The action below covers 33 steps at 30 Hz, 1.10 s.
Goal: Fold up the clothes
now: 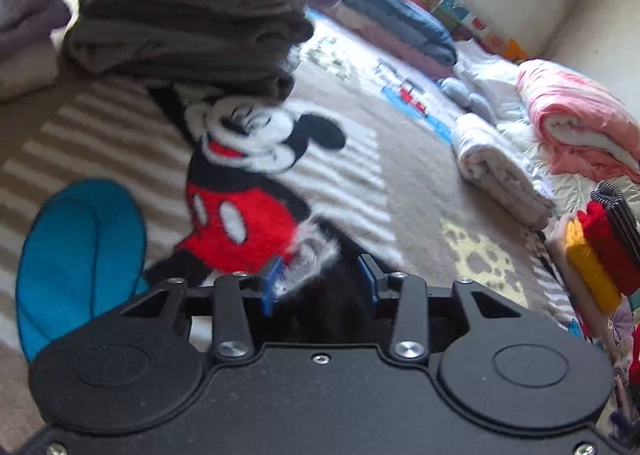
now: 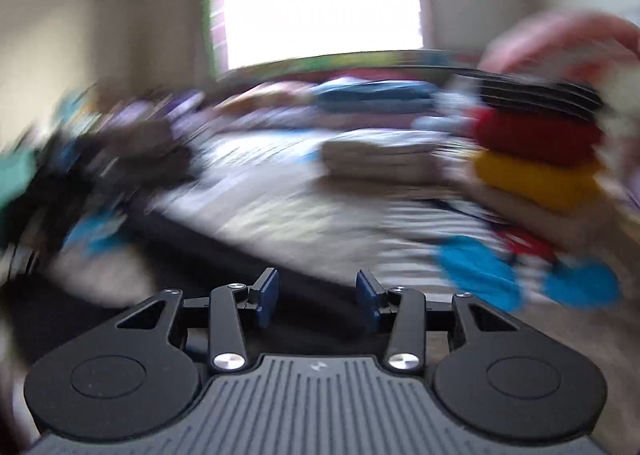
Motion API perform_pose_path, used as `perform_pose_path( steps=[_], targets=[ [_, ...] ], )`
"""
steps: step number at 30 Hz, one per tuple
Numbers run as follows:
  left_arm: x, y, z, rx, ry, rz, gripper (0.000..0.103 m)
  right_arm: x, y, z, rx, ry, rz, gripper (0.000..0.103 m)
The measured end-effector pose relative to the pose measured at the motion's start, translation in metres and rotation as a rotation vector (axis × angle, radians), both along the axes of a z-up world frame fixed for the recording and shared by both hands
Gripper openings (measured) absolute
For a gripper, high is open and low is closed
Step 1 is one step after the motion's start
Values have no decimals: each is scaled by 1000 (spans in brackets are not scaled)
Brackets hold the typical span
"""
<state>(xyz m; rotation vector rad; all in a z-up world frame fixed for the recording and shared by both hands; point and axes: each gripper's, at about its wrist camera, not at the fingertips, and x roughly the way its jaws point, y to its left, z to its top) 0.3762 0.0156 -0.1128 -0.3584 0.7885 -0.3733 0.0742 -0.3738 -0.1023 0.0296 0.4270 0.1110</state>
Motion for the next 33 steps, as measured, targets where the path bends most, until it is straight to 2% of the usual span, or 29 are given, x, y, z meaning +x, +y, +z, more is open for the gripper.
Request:
perform_pose_path(
  steps=[2,4,5,6,10,14,16,18,19,20,22,24,27,30,31,33],
  targets=[
    [-1,-1,-3,2,19,1,36,7,16,-5,-79,47,75,41],
    [-2,-7,-4,35,0,-11,20,12,20,-9,-117,93,103,39],
    [-2,-12,-4,59,-19,-25,6,16,16,-10,-94,135,110,17],
    [-3,-16,-3,73,-43,-30,6,17,14,-12,-78,169,124,5],
    [-4,-13,8,43,-133,-8,7,5,21,-6,-121,172,188,5],
    [6,-16,-8,108,-64,2,9,5,22,-12,-136,228,217,5],
    [6,-17,-8,117,-61,-4,10,6,22,-12,-131,235,218,6],
    [3,-15,-2,144,-87,14,28,3,18,-8,-96,219,228,11],
    [0,-14,1,166,-103,31,33,1,14,-6,-62,213,236,12],
    [-2,-12,5,190,-118,54,37,-1,9,-3,-17,201,244,12],
    [-11,-12,19,247,-177,76,37,-4,1,4,74,164,252,13],
    [-23,-21,33,281,-241,25,37,2,-1,9,137,124,238,13],
    [-48,-48,45,271,-309,-162,36,24,11,10,120,83,200,14],
    [-78,-85,40,302,-351,-369,33,43,19,-9,115,209,213,19],
    [-86,-94,36,327,-357,-415,33,50,21,-16,111,260,220,19],
    [-98,-105,26,364,-361,-489,31,47,23,-18,91,289,257,20]
  ],
)
